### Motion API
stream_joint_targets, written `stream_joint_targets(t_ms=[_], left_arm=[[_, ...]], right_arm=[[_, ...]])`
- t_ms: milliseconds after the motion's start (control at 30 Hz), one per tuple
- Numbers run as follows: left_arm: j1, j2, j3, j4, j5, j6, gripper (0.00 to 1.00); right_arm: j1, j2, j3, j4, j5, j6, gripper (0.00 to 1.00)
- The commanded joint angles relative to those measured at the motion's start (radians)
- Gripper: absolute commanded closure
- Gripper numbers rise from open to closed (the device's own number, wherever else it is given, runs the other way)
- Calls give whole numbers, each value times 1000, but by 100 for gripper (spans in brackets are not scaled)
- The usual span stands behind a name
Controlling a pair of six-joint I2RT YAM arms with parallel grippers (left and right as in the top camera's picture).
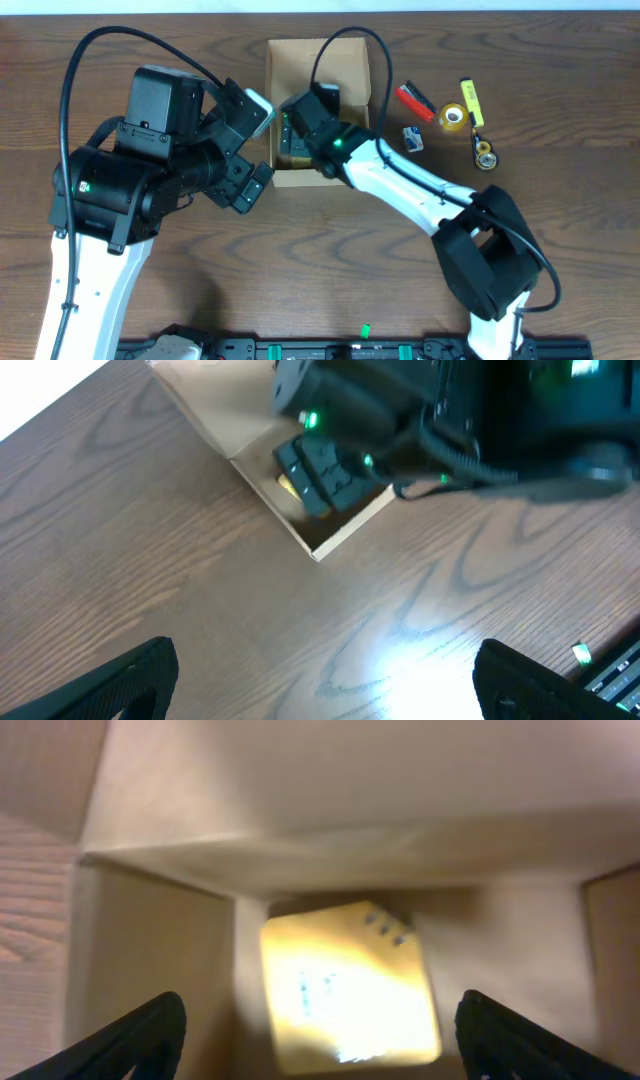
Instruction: Pack container
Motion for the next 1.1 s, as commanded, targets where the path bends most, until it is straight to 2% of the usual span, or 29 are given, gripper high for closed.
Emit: stream_joint_targets(t_ms=[0, 67, 167, 233, 400, 467, 667, 967, 1067], left_arm=[[1, 2, 16, -3, -6, 6, 5], [1, 2, 16, -3, -6, 6, 5], [1, 2, 16, -3, -6, 6, 5], [1, 2, 16, -3, -6, 6, 5], [1, 2, 16, -3, -6, 6, 5], [1, 2, 16, -3, -6, 6, 5], [1, 2, 16, -3, -6, 6, 5], [1, 2, 16, -3, -6, 6, 5], [1, 2, 16, -3, -6, 6, 5]], right_arm=[[-46, -70, 38, -9, -54, -154, 16], [-77, -127, 44, -10, -108, -282, 14], [-142, -220, 50, -12, -173, -572, 14], [-198, -274, 50, -12, -174, -718, 12], [-342, -338, 51, -11, -201, -915, 2], [-411, -342, 50, -5, -274, -990, 1], [-529, -328, 50, -1, -379, -1054, 1], [-543, -245, 50, -16, -376, -1054, 1], [-543, -195, 49, -16, -376, -1054, 8]])
